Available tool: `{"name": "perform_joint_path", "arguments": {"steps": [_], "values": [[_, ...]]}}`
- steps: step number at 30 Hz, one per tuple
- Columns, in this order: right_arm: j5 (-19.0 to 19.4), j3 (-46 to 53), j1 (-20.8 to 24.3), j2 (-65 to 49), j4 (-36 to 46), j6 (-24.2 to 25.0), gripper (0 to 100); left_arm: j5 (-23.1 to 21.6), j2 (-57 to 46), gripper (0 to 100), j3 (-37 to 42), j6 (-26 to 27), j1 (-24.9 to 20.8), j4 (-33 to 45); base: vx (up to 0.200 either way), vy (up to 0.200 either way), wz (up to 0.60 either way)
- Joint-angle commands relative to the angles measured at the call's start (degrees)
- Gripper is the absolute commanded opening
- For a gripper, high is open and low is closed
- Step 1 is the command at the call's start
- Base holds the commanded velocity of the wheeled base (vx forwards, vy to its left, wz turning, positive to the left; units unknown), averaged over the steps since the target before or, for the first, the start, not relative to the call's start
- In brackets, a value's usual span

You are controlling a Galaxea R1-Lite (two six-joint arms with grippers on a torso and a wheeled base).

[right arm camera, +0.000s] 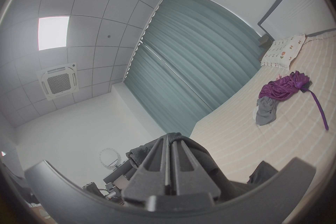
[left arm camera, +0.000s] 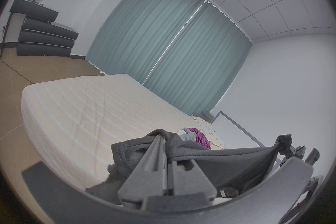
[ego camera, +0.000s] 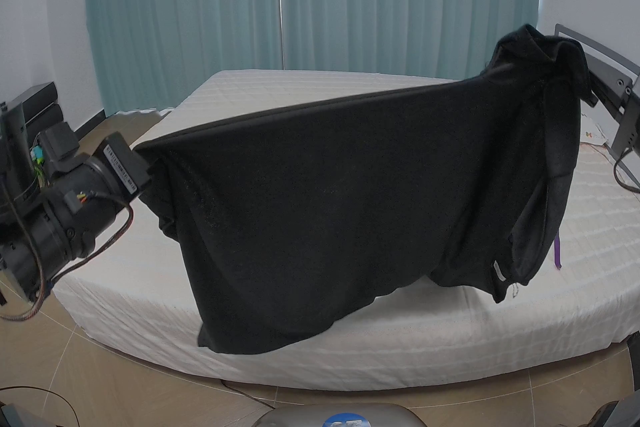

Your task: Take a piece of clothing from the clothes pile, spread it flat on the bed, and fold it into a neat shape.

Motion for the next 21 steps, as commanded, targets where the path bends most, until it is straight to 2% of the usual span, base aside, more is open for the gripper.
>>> {"name": "perform_joint_path", "arguments": {"steps": [1,8,12,17,21], "values": [[-0.17,-6.80,-2.52,11.07,1.31,-0.88,0,-0.28,11.65,0,-9.35,-0.23,4.38,1.51,0.000,0.000,0.00],[-0.26,-13.21,-5.69,23.99,0.87,-1.49,0,-0.19,25.62,0,-20.33,-2.43,6.23,1.69,0.000,0.000,0.00],[-0.44,-16.38,-5.95,29.35,0.87,-1.49,0,-0.10,32.13,0,-25.52,-2.60,7.72,1.60,0.000,0.000,0.00],[-1.84,-19.28,-6.13,34.36,0.52,-1.49,0,-0.28,35.99,0,-27.54,-2.52,8.95,1.60,0.000,0.000,0.00],[-2.11,-19.89,-6.30,38.06,-3.08,-1.67,0,-0.54,38.63,0,-28.59,-2.69,9.39,1.60,0.000,0.000,0.00]]}}
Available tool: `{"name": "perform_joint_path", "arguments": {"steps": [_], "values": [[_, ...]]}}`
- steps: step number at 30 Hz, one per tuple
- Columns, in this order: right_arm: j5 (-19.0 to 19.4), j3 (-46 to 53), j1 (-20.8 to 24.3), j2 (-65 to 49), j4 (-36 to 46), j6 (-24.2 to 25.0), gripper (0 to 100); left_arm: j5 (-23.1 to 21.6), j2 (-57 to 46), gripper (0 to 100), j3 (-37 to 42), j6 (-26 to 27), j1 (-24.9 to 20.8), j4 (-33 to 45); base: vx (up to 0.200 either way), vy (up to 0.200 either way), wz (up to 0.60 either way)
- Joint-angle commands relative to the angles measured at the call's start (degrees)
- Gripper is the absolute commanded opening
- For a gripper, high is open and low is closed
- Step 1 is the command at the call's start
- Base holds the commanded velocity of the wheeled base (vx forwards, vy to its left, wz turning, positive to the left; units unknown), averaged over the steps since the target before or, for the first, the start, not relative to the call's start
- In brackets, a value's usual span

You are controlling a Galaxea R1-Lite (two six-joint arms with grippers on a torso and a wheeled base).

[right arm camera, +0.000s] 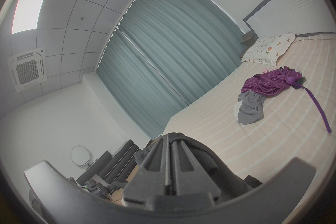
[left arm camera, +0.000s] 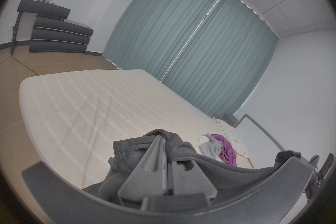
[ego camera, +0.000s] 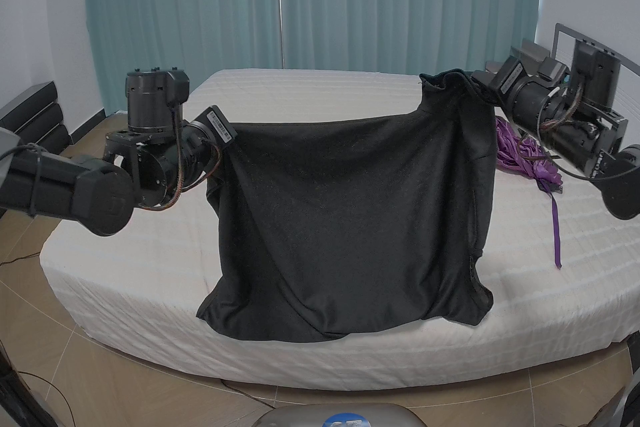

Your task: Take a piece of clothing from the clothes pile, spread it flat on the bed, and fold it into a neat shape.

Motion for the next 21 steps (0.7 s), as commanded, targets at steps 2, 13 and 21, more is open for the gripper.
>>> {"name": "perform_joint_path", "arguments": {"steps": [2,13,21], "values": [[-0.56,-1.84,-0.42,8.24,-2.95,-0.12,0,-0.23,6.77,0,-2.37,-0.18,1.03,0.05,0.000,0.000,0.00],[-0.92,-2.28,-1.03,11.75,-4.88,-0.12,0,-0.23,12.04,0,-8.70,0.08,2.35,0.23,0.182,0.000,0.00],[-0.83,-4.74,-2.00,17.20,-5.06,-0.21,0,-1.64,18.19,0,-13.36,0.35,3.75,0.23,0.200,0.000,0.00]]}}
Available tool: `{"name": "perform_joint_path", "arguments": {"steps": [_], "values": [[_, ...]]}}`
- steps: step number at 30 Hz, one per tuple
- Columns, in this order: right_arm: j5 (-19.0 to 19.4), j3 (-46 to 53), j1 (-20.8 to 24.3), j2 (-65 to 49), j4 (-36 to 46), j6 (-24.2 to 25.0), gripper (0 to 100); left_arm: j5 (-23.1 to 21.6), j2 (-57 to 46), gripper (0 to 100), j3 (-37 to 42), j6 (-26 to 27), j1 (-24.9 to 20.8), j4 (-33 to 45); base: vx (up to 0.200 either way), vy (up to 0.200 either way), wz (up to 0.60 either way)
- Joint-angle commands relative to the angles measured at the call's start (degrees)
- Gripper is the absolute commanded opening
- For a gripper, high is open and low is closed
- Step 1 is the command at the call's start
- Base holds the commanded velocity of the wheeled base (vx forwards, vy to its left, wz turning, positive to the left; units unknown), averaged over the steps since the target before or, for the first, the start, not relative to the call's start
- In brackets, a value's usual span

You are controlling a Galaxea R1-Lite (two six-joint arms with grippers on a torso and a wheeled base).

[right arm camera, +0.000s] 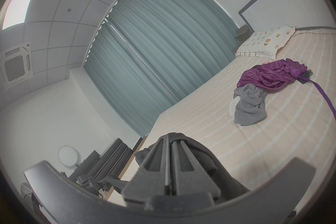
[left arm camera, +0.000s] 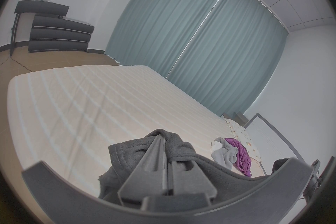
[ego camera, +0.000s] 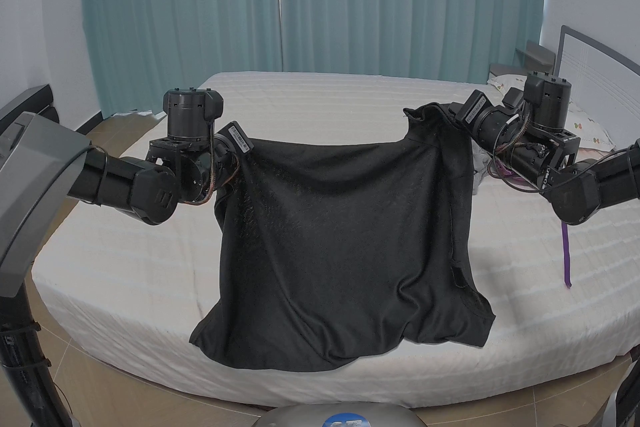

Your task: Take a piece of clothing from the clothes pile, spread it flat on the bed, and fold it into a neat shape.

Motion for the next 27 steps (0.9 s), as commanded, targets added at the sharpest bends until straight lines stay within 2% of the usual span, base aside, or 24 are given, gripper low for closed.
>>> {"name": "perform_joint_path", "arguments": {"steps": [1,6,12,21,22,23,27], "values": [[0.07,-2.28,-0.52,6.25,-0.05,0.01,0,-2.21,5.99,0,-3.96,0.04,1.57,-0.03,0.000,0.000,0.00],[-0.01,-3.68,-0.69,12.58,-1.99,0.01,0,-3.09,9.50,0,-4.93,-0.05,1.92,-0.56,0.000,0.000,0.00],[-0.19,-8.69,-2.19,21.28,-5.06,0.10,0,-3.18,14.95,0,-10.29,-0.05,2.89,-0.29,0.000,0.000,0.00],[-2.83,-15.99,-2.89,32.00,-5.06,-0.08,0,-3.09,24.00,0,-13.01,-0.75,2.80,-1.52,0.000,0.000,0.00],[-2.91,-16.25,-2.80,32.27,-5.06,0.01,100,-3.09,24.18,0,-13.19,-0.84,2.80,-1.52,0.000,0.000,0.00],[-3.00,-17.48,-2.63,34.20,-5.06,-0.08,100,-3.09,25.76,100,-14.33,-1.36,2.80,-1.44,0.000,0.000,0.00],[-3.26,-19.41,-2.54,39.12,-5.15,-2.36,100,-2.12,29.10,100,-16.62,-1.45,2.36,-1.52,0.000,0.000,0.00]]}}
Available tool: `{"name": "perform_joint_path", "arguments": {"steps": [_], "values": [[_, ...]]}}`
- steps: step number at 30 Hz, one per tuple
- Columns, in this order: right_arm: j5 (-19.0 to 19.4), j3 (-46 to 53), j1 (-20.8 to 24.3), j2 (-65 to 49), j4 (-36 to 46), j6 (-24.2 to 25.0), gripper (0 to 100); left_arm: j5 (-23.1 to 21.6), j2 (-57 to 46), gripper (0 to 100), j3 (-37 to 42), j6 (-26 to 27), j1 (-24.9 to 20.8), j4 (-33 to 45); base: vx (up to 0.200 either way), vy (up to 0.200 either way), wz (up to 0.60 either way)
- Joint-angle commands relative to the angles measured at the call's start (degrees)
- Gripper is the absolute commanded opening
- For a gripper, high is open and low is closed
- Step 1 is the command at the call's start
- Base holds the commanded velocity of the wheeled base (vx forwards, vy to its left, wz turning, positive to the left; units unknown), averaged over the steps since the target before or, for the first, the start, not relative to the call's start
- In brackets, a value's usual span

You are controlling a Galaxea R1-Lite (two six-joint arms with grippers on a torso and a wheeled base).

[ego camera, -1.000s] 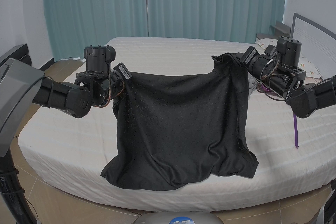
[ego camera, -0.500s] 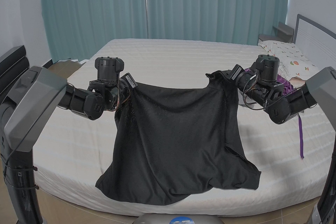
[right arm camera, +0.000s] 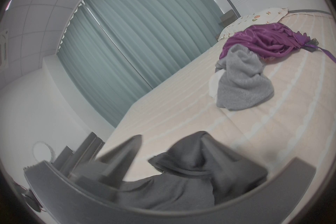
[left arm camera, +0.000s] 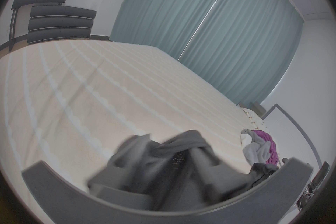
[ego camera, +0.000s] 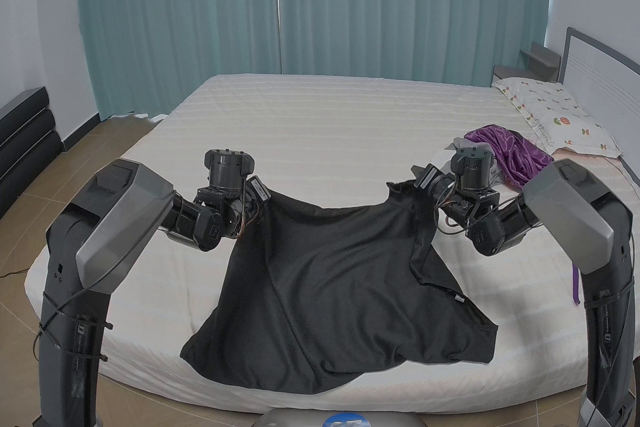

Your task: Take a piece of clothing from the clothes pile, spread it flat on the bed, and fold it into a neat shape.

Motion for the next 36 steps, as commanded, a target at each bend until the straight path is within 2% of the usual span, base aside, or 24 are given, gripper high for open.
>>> {"name": "perform_joint_path", "arguments": {"steps": [1,2,3,4,5,6,12,15,19,25,26,30,35,36], "values": [[-0.36,-2.76,0.08,7.40,-0.12,-1.92,100,0.78,5.65,100,-2.78,-0.24,-0.36,-0.12,0.000,0.000,0.00],[-0.36,-2.76,0.08,7.40,-0.12,-1.92,100,0.78,5.65,100,-2.78,-0.24,-0.36,-0.12,0.000,0.000,0.00],[-4.67,-5.22,-0.53,8.63,-3.02,-3.77,100,4.21,6.96,100,-4.80,-0.24,-0.09,-0.12,0.000,0.000,0.00],[-4.67,-5.22,-0.53,8.63,-3.02,-3.77,100,4.21,6.96,100,-4.80,-0.24,-0.09,-0.12,0.000,0.000,0.00],[-7.48,-7.24,-1.32,9.25,-5.39,-4.03,100,6.93,7.84,100,-6.65,-0.33,0.26,-0.47,0.000,0.000,0.00],[-8.45,-7.95,-1.59,9.25,-6.09,-4.03,100,7.90,8.11,100,-7.62,-0.51,0.61,-0.65,0.000,0.000,0.00],[-9.15,-7.24,-2.55,8.63,-6.62,-4.03,100,8.60,7.58,100,-7.97,-3.15,1.31,0.05,0.000,0.000,0.00],[-7.83,-0.65,-3.08,5.64,-6.62,-3.51,100,8.60,6.17,100,-6.38,-2.88,2.46,3.13,0.000,0.000,0.00],[-1.51,9.72,-2.82,0.28,-7.15,-3.07,100,7.63,2.57,100,-2.08,-3.41,3.51,5.77,0.000,0.000,0.00],[4.03,20.97,-2.38,-6.31,-7.15,-3.07,100,-2.65,-4.46,100,8.64,-2.97,3.51,5.85,0.000,0.000,0.00],[4.82,22.55,-2.29,-7.01,-7.15,-3.07,100,-3.09,-4.73,100,8.91,-2.97,3.51,6.03,0.000,0.000,0.00],[6.67,25.98,-1.67,-8.86,-7.59,-3.07,100,-3.44,-5.78,100,9.88,-3.76,4.13,6.12,0.000,0.000,0.00],[7.72,28.09,-0.44,-10.00,-8.90,-3.15,100,-5.72,-10.61,100,14.62,-8.59,4.21,5.94,0.000,0.000,0.00],[7.81,28.09,0.08,-10.09,-8.38,-3.24,100,-6.96,-13.34,100,17.96,-10.62,4.13,5.77,0.000,0.000,0.00]]}}
